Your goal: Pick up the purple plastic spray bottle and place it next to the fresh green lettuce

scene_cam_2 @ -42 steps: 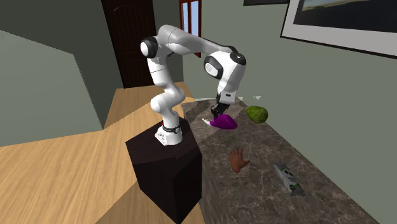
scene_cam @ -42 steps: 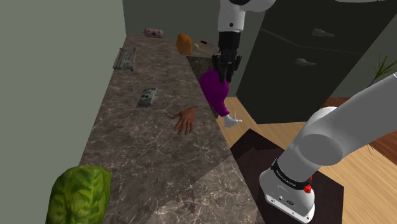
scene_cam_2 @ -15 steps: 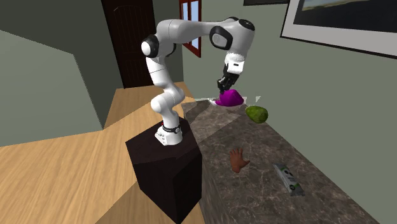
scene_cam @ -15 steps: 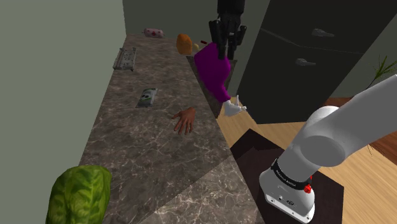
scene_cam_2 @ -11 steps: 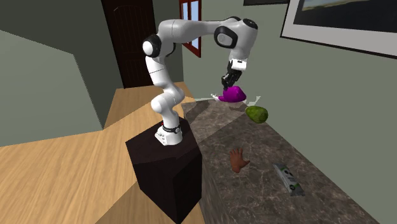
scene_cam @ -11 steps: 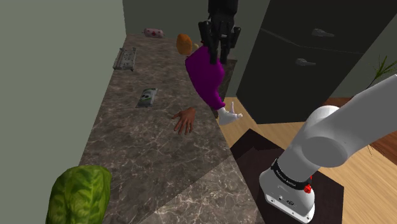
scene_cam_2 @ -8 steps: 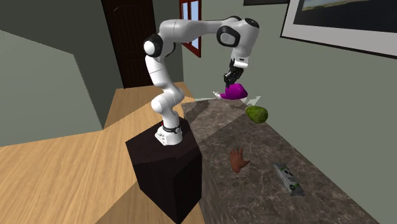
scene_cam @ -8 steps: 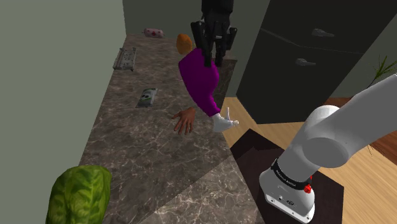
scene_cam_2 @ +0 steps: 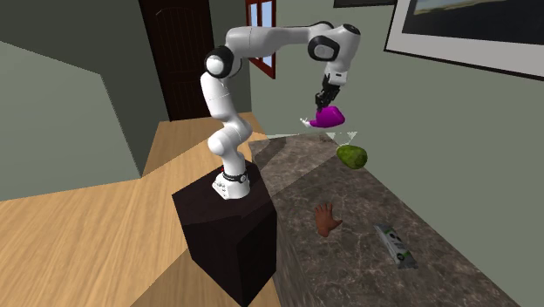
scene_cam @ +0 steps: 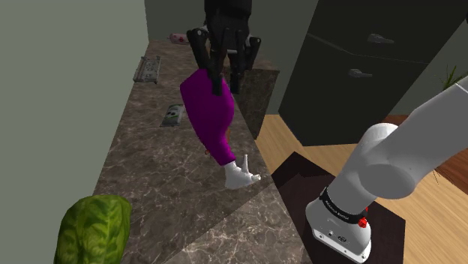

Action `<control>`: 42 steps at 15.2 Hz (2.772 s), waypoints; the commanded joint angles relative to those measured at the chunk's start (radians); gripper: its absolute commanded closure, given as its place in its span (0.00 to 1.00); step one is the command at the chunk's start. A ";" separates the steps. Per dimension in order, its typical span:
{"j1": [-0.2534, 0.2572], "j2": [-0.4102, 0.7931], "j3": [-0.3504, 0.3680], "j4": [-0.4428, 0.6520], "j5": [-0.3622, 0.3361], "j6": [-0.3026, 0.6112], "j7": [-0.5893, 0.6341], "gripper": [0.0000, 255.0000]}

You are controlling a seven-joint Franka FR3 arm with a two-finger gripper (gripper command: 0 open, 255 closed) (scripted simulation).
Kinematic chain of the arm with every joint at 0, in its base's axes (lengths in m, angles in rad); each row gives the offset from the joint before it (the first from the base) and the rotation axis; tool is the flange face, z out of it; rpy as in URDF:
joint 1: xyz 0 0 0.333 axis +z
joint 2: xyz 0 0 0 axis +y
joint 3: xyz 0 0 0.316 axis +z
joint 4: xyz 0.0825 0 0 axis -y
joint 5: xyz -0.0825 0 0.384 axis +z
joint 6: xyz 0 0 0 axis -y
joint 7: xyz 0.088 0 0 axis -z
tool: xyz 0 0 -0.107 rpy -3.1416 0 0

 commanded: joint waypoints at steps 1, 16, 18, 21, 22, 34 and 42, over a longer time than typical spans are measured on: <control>0.014 0.025 0.035 0.021 0.009 0.020 0.049 1.00; 0.160 0.358 0.279 0.300 -0.090 0.161 0.434 1.00; 0.159 0.351 0.278 0.267 -0.086 0.187 0.423 1.00; 0.157 0.344 0.277 0.220 -0.081 0.226 0.409 1.00; 0.157 0.342 0.277 0.205 -0.080 0.239 0.405 1.00; 0.160 0.341 0.279 0.046 -0.073 0.391 0.361 1.00; 0.165 0.362 0.282 -0.040 -0.077 0.493 0.341 1.00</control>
